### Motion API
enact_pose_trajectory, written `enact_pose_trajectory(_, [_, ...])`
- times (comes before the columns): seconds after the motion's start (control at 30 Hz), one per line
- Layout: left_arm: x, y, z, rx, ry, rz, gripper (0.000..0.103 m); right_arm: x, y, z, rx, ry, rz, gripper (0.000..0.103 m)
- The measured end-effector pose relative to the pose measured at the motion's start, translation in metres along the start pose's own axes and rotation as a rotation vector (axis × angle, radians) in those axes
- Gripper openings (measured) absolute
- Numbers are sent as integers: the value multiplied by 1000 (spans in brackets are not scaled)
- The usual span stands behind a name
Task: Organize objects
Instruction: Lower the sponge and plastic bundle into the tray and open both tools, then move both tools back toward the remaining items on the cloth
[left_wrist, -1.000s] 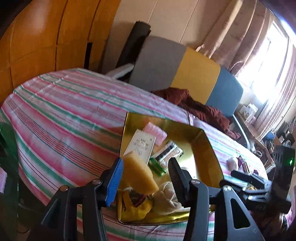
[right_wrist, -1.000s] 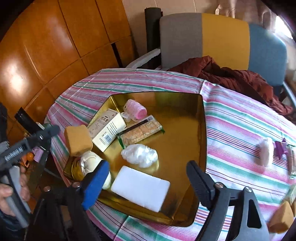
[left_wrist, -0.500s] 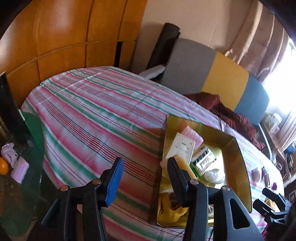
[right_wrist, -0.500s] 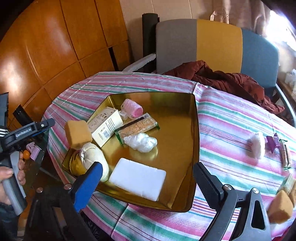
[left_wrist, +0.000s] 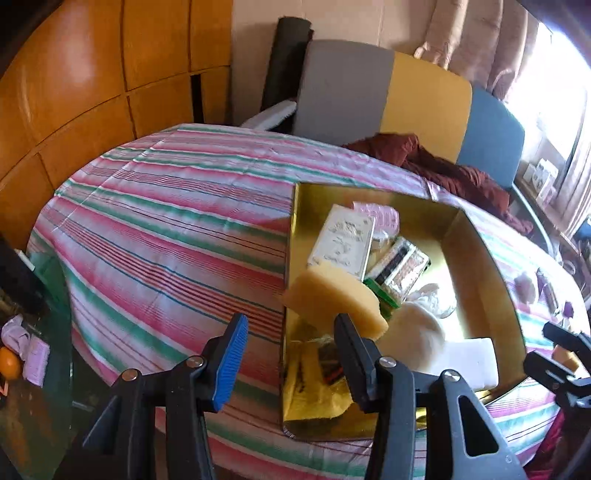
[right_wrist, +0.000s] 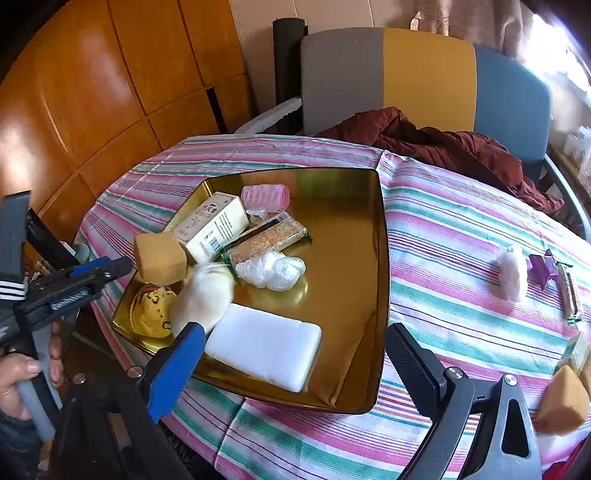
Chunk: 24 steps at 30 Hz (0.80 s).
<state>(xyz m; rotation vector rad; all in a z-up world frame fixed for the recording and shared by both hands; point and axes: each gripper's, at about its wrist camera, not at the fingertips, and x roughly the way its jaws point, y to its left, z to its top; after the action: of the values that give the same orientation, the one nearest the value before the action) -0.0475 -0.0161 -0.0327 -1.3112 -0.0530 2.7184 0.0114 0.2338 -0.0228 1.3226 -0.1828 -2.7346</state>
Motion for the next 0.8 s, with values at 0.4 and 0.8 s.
enact_pose_trajectory(0.4, [-55,-2,15,-57,-178,-76,50,-16,2,2,-2,-58,-13,102])
enact_pose_trajectory(0.8, [-73,-63,4,117,-208,-121,50,-34,-1,-1,-17,-89,-72,103])
